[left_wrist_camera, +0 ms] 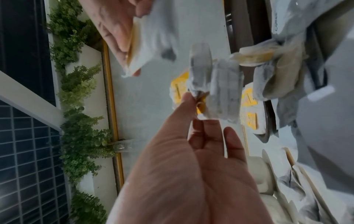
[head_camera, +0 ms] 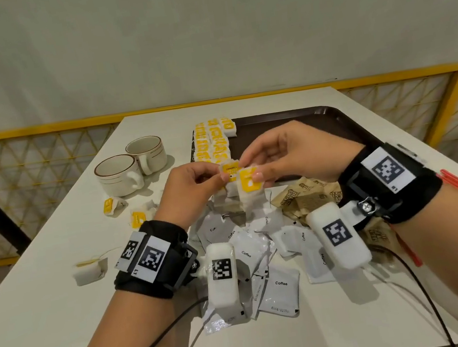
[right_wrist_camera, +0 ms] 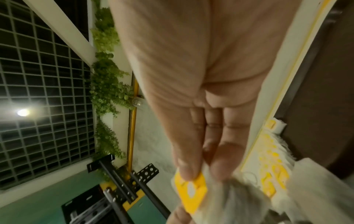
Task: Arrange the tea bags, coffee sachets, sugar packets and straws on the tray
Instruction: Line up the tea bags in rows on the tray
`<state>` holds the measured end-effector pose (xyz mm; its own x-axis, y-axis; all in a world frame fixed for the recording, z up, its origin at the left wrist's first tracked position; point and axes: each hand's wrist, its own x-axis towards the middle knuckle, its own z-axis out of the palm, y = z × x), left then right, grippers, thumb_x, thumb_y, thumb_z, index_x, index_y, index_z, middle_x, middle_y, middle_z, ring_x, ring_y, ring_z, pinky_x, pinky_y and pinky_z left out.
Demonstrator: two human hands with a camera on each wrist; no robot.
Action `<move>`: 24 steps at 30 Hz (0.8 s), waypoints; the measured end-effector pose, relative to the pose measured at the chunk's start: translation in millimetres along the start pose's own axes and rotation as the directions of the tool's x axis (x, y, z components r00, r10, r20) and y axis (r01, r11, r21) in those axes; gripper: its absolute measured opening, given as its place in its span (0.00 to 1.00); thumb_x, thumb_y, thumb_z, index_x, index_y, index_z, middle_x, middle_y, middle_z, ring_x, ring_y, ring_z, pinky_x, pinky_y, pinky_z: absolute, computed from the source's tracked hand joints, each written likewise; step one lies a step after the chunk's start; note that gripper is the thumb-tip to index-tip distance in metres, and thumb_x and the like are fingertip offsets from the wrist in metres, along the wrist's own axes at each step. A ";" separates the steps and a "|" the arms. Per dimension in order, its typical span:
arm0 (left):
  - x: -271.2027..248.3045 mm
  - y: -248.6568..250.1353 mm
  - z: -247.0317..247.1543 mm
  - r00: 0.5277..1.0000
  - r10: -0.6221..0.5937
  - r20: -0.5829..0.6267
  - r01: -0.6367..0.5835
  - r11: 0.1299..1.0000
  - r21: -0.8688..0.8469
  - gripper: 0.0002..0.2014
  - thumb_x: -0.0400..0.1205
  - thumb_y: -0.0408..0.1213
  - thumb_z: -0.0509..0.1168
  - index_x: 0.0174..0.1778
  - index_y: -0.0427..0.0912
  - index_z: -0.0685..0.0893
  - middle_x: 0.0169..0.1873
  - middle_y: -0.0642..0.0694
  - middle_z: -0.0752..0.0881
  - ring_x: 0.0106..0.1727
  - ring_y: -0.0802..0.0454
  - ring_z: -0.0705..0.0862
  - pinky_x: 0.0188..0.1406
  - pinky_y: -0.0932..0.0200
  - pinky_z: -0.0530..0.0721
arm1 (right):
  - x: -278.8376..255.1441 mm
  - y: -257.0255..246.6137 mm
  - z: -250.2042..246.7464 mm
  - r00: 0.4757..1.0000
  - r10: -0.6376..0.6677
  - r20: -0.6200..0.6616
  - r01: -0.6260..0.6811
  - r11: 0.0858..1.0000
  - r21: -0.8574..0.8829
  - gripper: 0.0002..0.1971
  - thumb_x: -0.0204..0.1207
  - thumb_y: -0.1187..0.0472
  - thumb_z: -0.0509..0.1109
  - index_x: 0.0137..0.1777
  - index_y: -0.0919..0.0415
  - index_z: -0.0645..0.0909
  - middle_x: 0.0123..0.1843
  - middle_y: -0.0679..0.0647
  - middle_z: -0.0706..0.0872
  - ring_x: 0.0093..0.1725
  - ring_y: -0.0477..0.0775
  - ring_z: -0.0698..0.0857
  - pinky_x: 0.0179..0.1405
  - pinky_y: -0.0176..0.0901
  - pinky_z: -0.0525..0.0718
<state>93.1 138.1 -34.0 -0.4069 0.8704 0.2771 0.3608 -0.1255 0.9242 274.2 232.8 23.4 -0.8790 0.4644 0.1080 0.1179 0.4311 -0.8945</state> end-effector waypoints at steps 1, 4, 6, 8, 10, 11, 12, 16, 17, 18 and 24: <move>-0.4 -0.1 0.7 1.000 0.002 0.023 -0.002 1.000 0.003 0.04 0.77 0.31 0.72 0.44 0.36 0.89 0.41 0.38 0.90 0.41 0.50 0.85 0.49 0.57 0.84 | 1.7 0.7 2.8 1.000 0.009 -0.007 -0.010 0.998 -0.067 0.15 0.71 0.71 0.75 0.58 0.63 0.85 0.43 0.55 0.88 0.39 0.45 0.88 0.42 0.37 0.89; -1.3 0.3 2.7 0.998 0.004 0.061 -0.003 1.000 -0.006 0.05 0.76 0.31 0.72 0.45 0.34 0.90 0.45 0.36 0.90 0.48 0.42 0.87 0.57 0.50 0.85 | 8.4 7.1 11.2 0.988 -0.033 -0.150 -0.008 0.964 -0.265 0.16 0.71 0.68 0.78 0.58 0.60 0.85 0.41 0.52 0.85 0.35 0.44 0.85 0.43 0.45 0.91; -1.5 0.7 3.0 0.998 0.002 0.065 -0.001 1.000 -0.029 0.04 0.76 0.31 0.73 0.45 0.35 0.90 0.46 0.36 0.90 0.50 0.40 0.87 0.59 0.49 0.85 | 10.2 11.4 13.8 0.976 -0.072 -0.207 -0.001 0.942 -0.335 0.11 0.71 0.65 0.78 0.53 0.57 0.87 0.43 0.49 0.85 0.36 0.47 0.86 0.44 0.49 0.90; -1.2 0.6 3.1 0.998 0.005 0.065 -0.002 0.999 -0.044 0.03 0.75 0.31 0.73 0.43 0.39 0.90 0.45 0.37 0.90 0.51 0.40 0.87 0.59 0.48 0.85 | 11.1 15.1 15.9 0.968 -0.103 -0.230 0.019 0.940 -0.342 0.07 0.71 0.63 0.78 0.47 0.55 0.86 0.47 0.49 0.84 0.41 0.49 0.87 0.46 0.50 0.90; -1.3 0.5 2.9 0.998 0.005 0.066 -0.002 0.999 -0.051 0.03 0.75 0.31 0.73 0.42 0.41 0.90 0.45 0.39 0.91 0.51 0.42 0.88 0.58 0.51 0.85 | 11.2 17.4 17.5 0.960 -0.139 -0.243 0.042 0.931 -0.363 0.04 0.72 0.61 0.78 0.43 0.53 0.85 0.50 0.49 0.84 0.42 0.45 0.85 0.46 0.44 0.87; -1.9 0.9 2.8 0.998 0.007 0.066 -0.003 0.998 -0.056 0.03 0.75 0.31 0.73 0.43 0.42 0.90 0.45 0.41 0.91 0.50 0.44 0.88 0.57 0.54 0.85 | 10.5 17.9 17.5 0.957 -0.151 -0.246 0.050 0.927 -0.372 0.04 0.72 0.61 0.77 0.42 0.53 0.85 0.50 0.48 0.84 0.41 0.43 0.85 0.46 0.41 0.86; -2.4 1.4 2.7 0.998 0.010 0.062 -0.007 0.998 -0.059 0.04 0.76 0.30 0.72 0.43 0.42 0.90 0.44 0.42 0.91 0.49 0.47 0.89 0.56 0.56 0.85 | 9.4 17.4 16.8 0.957 -0.153 -0.248 0.053 0.927 -0.370 0.03 0.73 0.61 0.77 0.42 0.55 0.85 0.49 0.48 0.85 0.41 0.42 0.85 0.46 0.39 0.85; -1.9 2.9 0.5 0.999 0.038 0.033 -0.036 0.998 -0.058 0.10 0.78 0.25 0.69 0.43 0.46 0.89 0.43 0.48 0.90 0.47 0.53 0.87 0.54 0.60 0.85 | 2.7 12.3 6.1 0.963 -0.110 -0.246 0.036 0.958 -0.284 0.04 0.74 0.64 0.76 0.46 0.62 0.85 0.45 0.55 0.89 0.40 0.43 0.86 0.49 0.42 0.85; -1.8 3.4 0.3 0.998 0.047 0.031 -0.045 0.997 -0.058 0.11 0.78 0.25 0.69 0.44 0.46 0.89 0.43 0.47 0.90 0.47 0.52 0.86 0.53 0.61 0.85 | 1.1 9.7 3.8 0.973 -0.080 -0.217 0.029 0.974 -0.226 0.04 0.73 0.65 0.76 0.47 0.63 0.85 0.45 0.59 0.89 0.40 0.44 0.86 0.47 0.43 0.85; -1.6 3.6 0.3 0.998 0.052 0.033 -0.050 0.997 -0.062 0.11 0.78 0.24 0.69 0.47 0.46 0.88 0.43 0.45 0.89 0.47 0.51 0.86 0.53 0.60 0.86 | -0.7 6.6 2.9 0.984 -0.044 -0.171 0.018 0.989 -0.149 0.06 0.73 0.66 0.75 0.48 0.65 0.84 0.46 0.62 0.89 0.40 0.46 0.86 0.44 0.43 0.86; -2.5 5.6 2.7 1.000 0.024 0.016 -0.022 0.992 -0.122 0.16 0.77 0.25 0.70 0.58 0.46 0.83 0.36 0.40 0.87 0.39 0.51 0.86 0.50 0.56 0.86 | 3.9 4.4 16.9 0.989 0.065 -0.134 -0.042 0.984 0.172 0.13 0.72 0.71 0.75 0.55 0.66 0.82 0.39 0.59 0.88 0.36 0.51 0.88 0.34 0.37 0.87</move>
<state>98.4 136.5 -30.2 -0.3843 0.8748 0.2949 0.2648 -0.2015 0.9430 263.5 223.4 12.5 -0.7997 0.5909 0.1066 0.0732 0.2721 -0.9595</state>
